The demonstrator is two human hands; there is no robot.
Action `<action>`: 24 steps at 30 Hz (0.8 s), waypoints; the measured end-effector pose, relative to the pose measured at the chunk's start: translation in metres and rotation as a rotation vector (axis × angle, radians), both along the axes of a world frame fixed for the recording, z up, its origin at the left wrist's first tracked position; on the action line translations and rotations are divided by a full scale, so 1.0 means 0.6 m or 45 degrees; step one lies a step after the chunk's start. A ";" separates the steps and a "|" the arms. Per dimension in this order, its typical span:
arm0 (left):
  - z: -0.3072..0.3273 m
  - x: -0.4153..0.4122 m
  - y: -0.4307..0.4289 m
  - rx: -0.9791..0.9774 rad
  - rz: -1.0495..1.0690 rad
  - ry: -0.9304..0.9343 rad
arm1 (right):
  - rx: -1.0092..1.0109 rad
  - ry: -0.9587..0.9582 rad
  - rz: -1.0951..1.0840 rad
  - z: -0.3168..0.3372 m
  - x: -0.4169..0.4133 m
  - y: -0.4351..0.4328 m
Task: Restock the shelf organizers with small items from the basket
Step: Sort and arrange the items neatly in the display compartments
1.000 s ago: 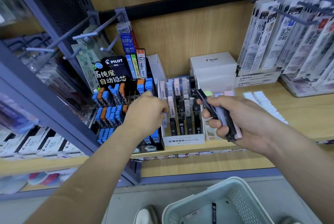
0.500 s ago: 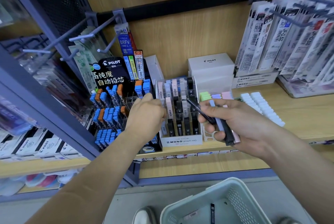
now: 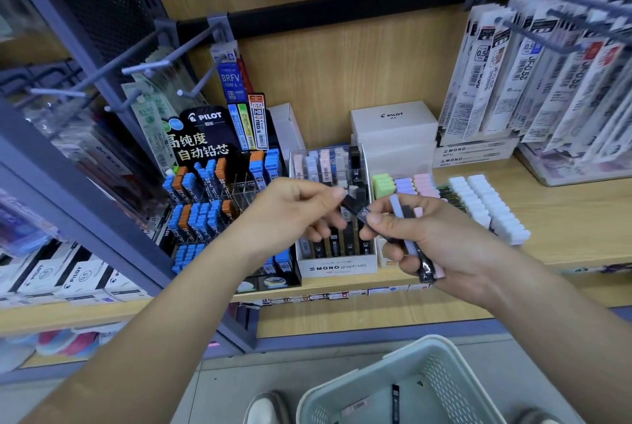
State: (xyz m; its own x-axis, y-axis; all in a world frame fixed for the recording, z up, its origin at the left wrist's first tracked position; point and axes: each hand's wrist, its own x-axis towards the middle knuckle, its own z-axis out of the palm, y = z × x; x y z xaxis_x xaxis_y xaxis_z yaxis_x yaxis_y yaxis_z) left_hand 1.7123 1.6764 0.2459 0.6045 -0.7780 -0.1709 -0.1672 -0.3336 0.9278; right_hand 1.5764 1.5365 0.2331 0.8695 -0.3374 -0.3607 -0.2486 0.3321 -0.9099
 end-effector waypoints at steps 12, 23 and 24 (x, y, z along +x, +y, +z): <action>0.003 0.008 0.012 -0.177 0.118 0.283 | 0.047 0.043 -0.022 -0.003 0.005 0.005; -0.011 0.042 0.029 0.229 0.209 -0.777 | 0.252 0.141 -0.236 -0.010 0.010 -0.028; -0.018 0.040 0.028 0.248 0.172 -0.780 | 0.285 0.112 -0.236 -0.009 0.009 -0.031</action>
